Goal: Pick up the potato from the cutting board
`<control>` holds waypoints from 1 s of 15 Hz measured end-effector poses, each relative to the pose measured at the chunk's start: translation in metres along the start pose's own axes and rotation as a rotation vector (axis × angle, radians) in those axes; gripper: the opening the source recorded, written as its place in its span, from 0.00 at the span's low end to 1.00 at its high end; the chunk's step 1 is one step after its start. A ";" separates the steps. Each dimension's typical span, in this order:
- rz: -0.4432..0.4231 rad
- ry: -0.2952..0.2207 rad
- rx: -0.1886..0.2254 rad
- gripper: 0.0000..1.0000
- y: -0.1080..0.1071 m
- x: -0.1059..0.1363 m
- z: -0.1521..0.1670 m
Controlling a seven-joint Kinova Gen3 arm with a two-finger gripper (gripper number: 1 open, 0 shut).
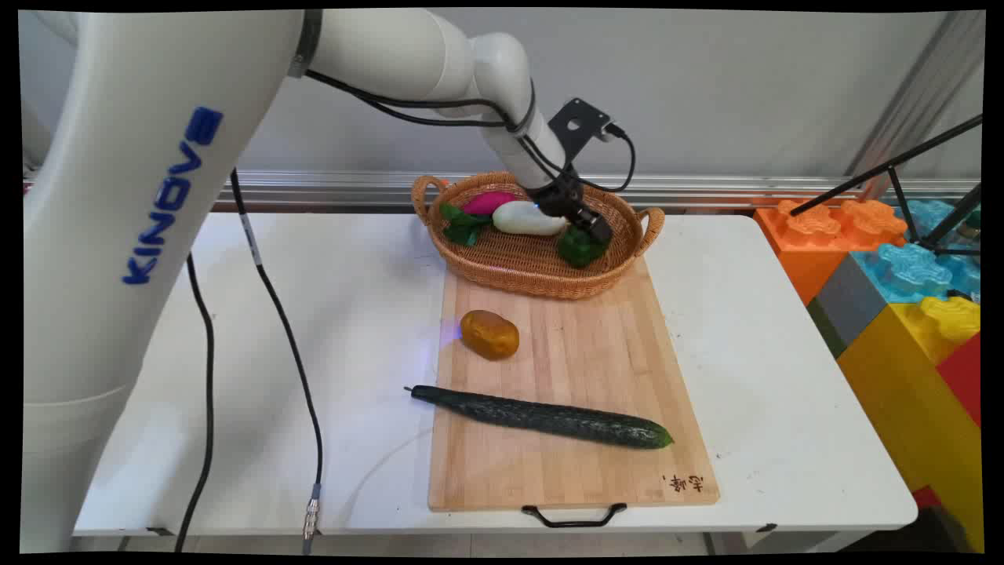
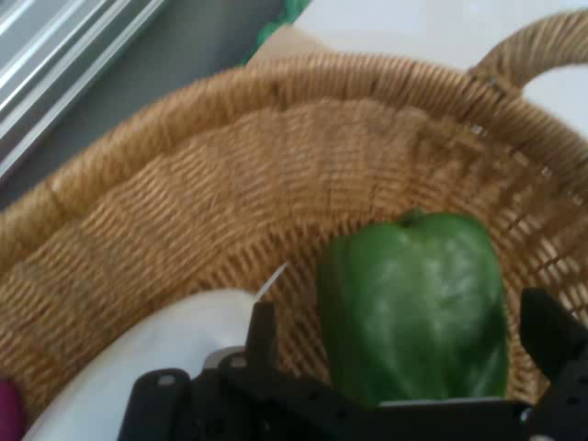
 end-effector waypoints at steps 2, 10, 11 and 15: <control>0.020 0.009 -0.015 1.00 0.006 0.007 -0.002; 0.141 -0.025 -0.005 1.00 0.018 0.005 -0.083; 0.165 -0.038 -0.006 1.00 0.018 -0.003 -0.098; 0.264 -0.085 -0.051 1.00 0.013 -0.042 -0.142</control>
